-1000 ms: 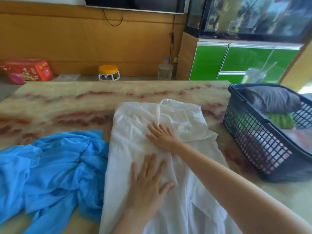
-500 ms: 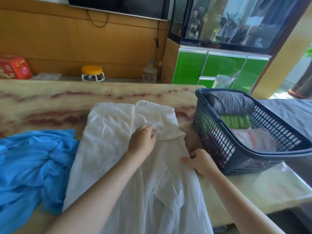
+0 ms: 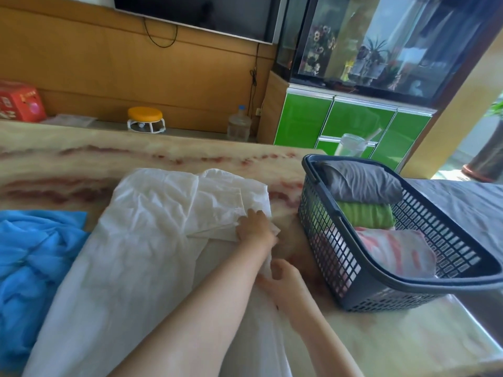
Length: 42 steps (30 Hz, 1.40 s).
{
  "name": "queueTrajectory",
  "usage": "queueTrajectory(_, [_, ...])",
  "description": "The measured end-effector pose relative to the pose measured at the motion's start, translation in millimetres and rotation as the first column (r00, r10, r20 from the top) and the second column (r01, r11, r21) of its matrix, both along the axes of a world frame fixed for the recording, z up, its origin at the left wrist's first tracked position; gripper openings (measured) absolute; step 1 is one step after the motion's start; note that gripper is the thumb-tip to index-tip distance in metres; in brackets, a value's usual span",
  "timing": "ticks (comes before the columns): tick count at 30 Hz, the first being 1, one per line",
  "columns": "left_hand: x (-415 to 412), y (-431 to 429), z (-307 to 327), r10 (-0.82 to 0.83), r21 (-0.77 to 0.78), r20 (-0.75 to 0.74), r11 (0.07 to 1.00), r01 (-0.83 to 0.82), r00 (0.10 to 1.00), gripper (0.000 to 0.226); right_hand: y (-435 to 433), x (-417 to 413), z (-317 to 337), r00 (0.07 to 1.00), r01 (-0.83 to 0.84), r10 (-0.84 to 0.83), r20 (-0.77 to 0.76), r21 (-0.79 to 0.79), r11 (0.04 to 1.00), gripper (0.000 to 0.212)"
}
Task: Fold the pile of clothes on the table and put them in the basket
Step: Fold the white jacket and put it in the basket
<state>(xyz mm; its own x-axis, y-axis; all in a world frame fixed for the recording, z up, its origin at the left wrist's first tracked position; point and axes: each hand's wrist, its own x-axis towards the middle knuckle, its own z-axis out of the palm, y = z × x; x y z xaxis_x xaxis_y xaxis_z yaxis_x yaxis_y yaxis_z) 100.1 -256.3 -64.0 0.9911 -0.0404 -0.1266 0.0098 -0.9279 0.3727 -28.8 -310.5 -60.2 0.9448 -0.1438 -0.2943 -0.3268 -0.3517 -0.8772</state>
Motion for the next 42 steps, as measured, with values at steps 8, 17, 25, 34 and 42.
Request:
queueTrajectory(8, [26.3,109.5,36.4,0.242,-0.492,-0.033,0.841,-0.227,0.97,0.03,78.2,4.6,25.3,0.945,-0.309,0.304,0.124,0.027,0.951,0.048])
queueTrajectory(17, [13.8,271.8,0.7,0.386,-0.72,-0.129,0.597,-0.354,0.913,0.011,218.9,5.8,27.9,0.826,-0.563,0.563,0.0,0.039,0.826,0.039])
queueTrajectory(25, [-17.3,293.5,-14.8,0.242,-0.386,0.327,0.917,-0.105,0.913,0.05,208.8,-0.1,4.1,0.803,-0.403,0.583,0.126,-0.605,0.687,0.05])
queueTrajectory(34, [-62.2,294.7,-46.1,-0.273,0.29,0.077,0.926,0.24,0.959,0.075,165.3,-1.6,-51.9,0.678,-0.411,0.733,0.052,-0.8,0.437,0.085])
queueTrajectory(42, [-131.0,298.3,-6.9,-0.165,-0.183,0.428,0.947,0.264,0.888,0.037,124.5,-38.6,-9.3,0.767,-0.525,0.618,0.175,-0.383,0.76,0.053])
